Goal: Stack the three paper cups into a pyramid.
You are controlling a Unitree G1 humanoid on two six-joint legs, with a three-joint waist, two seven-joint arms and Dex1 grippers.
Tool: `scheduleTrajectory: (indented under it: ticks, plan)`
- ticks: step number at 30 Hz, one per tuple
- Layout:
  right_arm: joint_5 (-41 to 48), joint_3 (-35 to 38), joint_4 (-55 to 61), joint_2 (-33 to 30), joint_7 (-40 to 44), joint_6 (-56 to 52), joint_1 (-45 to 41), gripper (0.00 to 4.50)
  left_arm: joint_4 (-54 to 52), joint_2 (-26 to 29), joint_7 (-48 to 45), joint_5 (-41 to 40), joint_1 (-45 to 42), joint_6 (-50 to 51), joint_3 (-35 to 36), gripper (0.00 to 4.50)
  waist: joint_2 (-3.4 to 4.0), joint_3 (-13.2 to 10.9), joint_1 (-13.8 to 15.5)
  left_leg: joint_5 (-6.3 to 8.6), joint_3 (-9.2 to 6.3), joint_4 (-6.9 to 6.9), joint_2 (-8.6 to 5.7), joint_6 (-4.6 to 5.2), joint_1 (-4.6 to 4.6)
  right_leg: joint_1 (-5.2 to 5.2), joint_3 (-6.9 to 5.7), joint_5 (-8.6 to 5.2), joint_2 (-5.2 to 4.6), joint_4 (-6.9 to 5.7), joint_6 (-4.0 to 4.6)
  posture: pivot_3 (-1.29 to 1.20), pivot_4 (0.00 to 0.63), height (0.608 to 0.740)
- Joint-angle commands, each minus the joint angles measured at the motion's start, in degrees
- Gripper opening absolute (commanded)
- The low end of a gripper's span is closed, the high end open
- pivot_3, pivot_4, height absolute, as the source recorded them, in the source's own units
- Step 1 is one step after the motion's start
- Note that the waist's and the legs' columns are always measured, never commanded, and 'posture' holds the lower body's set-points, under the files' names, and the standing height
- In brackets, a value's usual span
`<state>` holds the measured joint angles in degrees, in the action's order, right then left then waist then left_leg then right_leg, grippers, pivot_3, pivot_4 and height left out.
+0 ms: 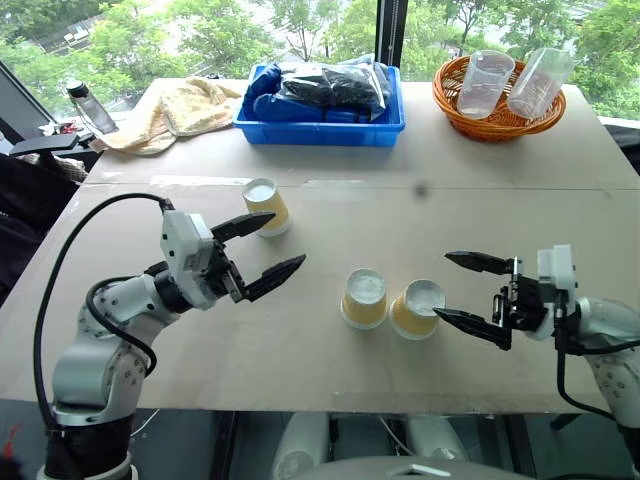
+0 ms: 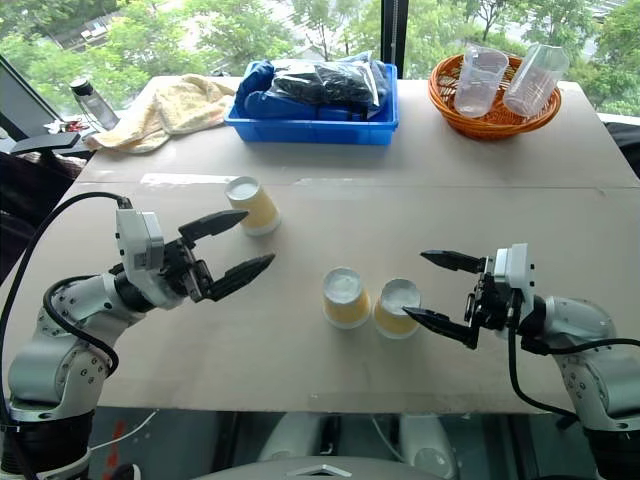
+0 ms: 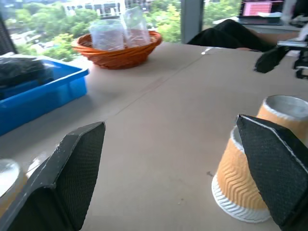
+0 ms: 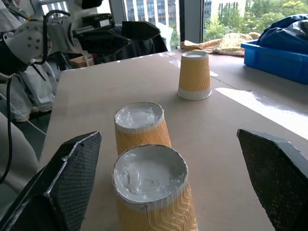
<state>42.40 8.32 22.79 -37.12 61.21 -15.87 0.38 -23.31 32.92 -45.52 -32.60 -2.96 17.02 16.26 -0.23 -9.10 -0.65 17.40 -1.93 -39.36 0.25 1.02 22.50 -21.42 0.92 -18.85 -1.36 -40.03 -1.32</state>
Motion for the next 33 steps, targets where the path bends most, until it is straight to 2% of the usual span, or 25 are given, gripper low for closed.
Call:
scheduleTrajectory:
  ticks: [1, 6, 13, 21, 33]
  plan:
    - [2.51, 1.81, 2.15, -0.28, -1.35, -1.51, -2.00, 4.47, 1.96, -3.54, 11.33, 6.89, -2.56, -1.20, -0.38, 4.50, -0.01, 0.01, 0.08, 0.00, 0.00, 0.00, 0.00, 0.00, -0.04, 0.04, 0.00, 0.00, 0.00, 0.00, 0.00, 0.00, 0.150, 0.740]
    - [2.62, 1.66, 2.57, -0.23, -1.66, -2.41, -3.30, 4.47, 7.67, -7.61, 20.47, 14.39, -6.48, -1.91, -2.79, 4.50, -0.06, 0.03, 0.26, -0.03, 0.00, -0.04, -0.03, -0.06, 0.02, 0.04, -0.01, 0.01, -0.01, 0.06, -0.01, 0.00, 0.150, 0.740]
    - [2.91, 2.33, 3.48, -0.04, -2.86, -3.18, -4.42, 4.47, 23.94, -7.25, 19.80, 22.52, -13.25, -11.90, -7.78, 4.50, -0.07, 0.03, 0.23, -0.12, 0.01, -0.04, -0.03, -0.21, 0.08, -0.02, -0.03, 0.01, 0.00, 0.04, -0.01, 0.00, 0.150, 0.740]
    - [1.76, 3.09, 3.67, 1.75, -6.97, -2.35, -5.08, 4.47, 33.61, -9.30, 19.12, 22.49, -19.23, -16.67, -8.15, 4.50, -0.08, 0.04, 0.16, -0.13, 0.00, -0.04, -0.04, -0.22, 0.12, -0.05, -0.05, 0.01, -0.02, 0.05, -0.01, 0.00, 0.150, 0.740]
    - [0.83, 2.73, 4.52, 2.61, -9.22, -1.95, -4.97, 4.47, 39.99, -9.65, 18.29, 23.14, -22.60, -20.65, -8.40, 4.50, -0.09, 0.04, 0.07, -0.13, 0.01, -0.05, -0.04, -0.22, 0.14, -0.06, -0.04, 0.01, -0.02, 0.05, -0.02, 0.00, 0.150, 0.740]
